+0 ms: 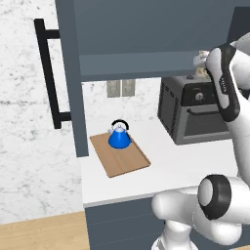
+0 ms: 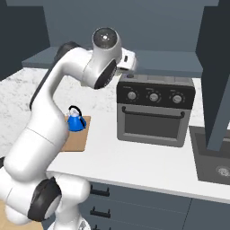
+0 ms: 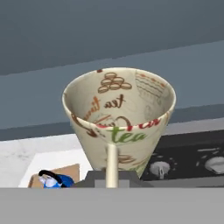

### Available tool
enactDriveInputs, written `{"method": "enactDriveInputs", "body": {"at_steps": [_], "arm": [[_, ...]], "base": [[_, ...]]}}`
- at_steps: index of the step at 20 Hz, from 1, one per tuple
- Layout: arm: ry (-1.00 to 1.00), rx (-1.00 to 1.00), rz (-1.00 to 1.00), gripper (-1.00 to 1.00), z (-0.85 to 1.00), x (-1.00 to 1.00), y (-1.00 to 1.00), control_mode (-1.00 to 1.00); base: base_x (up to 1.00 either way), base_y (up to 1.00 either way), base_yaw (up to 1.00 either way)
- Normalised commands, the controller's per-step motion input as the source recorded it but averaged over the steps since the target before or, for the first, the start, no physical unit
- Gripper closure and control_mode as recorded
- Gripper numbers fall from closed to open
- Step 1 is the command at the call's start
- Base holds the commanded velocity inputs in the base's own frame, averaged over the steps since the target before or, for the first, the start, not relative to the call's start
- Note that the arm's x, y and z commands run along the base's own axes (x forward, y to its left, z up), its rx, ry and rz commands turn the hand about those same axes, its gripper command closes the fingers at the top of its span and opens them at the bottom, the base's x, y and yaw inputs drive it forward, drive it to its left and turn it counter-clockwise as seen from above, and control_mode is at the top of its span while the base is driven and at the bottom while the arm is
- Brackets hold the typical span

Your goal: Pick the kettle from the counter and place it on the tray. Then pick the mug from the cabinet and place it on the tray. Then close the cabinet doors.

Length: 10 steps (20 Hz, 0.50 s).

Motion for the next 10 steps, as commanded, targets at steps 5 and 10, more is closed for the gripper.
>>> {"method": "enactDriveInputs", "body": {"at_steps": [5,10], "arm": [[0.01,-0.07,0.58,1.0,-0.2,-0.8,0.61,-1.0],[0.01,-0.11,0.61,1.0,-0.28,-0.7,0.68,-1.0]], "base": [[0.0,0.0,0.0],[0.0,0.0,0.0]]}}
